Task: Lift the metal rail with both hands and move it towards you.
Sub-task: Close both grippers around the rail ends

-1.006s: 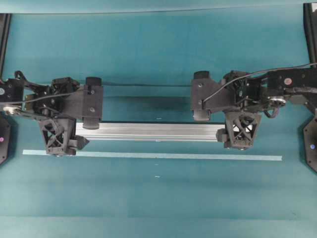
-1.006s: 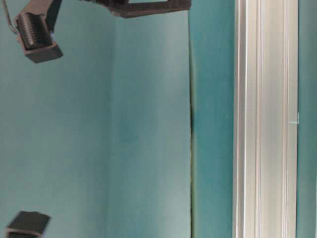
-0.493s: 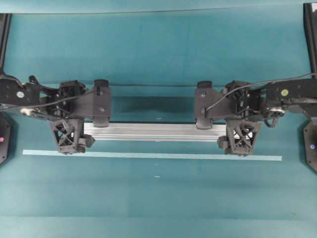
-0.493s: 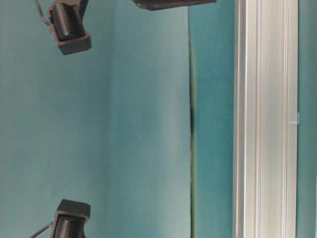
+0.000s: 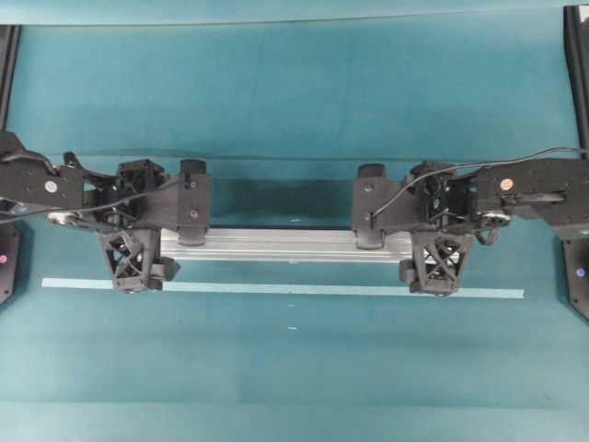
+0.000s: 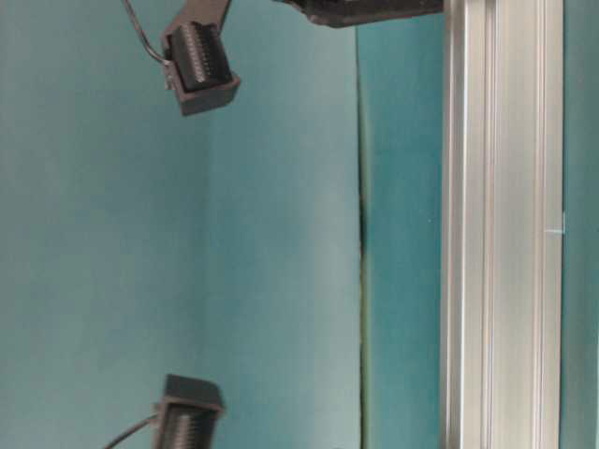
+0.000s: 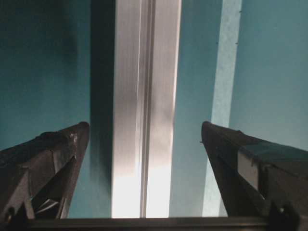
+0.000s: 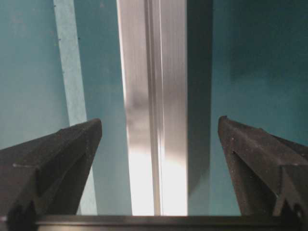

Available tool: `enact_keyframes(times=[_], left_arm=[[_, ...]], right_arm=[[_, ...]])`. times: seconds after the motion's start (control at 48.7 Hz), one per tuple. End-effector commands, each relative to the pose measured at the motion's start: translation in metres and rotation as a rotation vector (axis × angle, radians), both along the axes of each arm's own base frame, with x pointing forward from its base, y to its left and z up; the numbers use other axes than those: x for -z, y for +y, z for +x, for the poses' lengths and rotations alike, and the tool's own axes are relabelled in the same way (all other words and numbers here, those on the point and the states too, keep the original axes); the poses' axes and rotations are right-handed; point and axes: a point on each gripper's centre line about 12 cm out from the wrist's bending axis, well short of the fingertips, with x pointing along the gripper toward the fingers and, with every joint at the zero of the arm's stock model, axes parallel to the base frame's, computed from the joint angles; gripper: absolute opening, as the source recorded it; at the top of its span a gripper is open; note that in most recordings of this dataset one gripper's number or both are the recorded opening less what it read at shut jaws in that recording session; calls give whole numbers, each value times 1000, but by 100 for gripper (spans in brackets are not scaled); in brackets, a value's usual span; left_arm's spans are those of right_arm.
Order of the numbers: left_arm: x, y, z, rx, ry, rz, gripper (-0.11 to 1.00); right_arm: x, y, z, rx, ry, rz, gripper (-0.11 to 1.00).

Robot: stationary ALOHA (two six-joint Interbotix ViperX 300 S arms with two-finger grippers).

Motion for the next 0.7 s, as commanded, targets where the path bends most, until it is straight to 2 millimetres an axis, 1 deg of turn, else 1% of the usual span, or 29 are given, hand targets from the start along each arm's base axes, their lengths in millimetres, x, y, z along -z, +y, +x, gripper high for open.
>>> enact_keyframes(times=[0.0,0.288,0.678], left_arm=[[2,2,3,-3,-15,2,99],[17,4,8,-9,-11,2,99],[18,4,8,-11,-17,1,98]], right_arm=[[9,1,1,-2,3,1,100],[26,1,0,2,-1,0,100],[26,-1,1,8,-14,-1,100]])
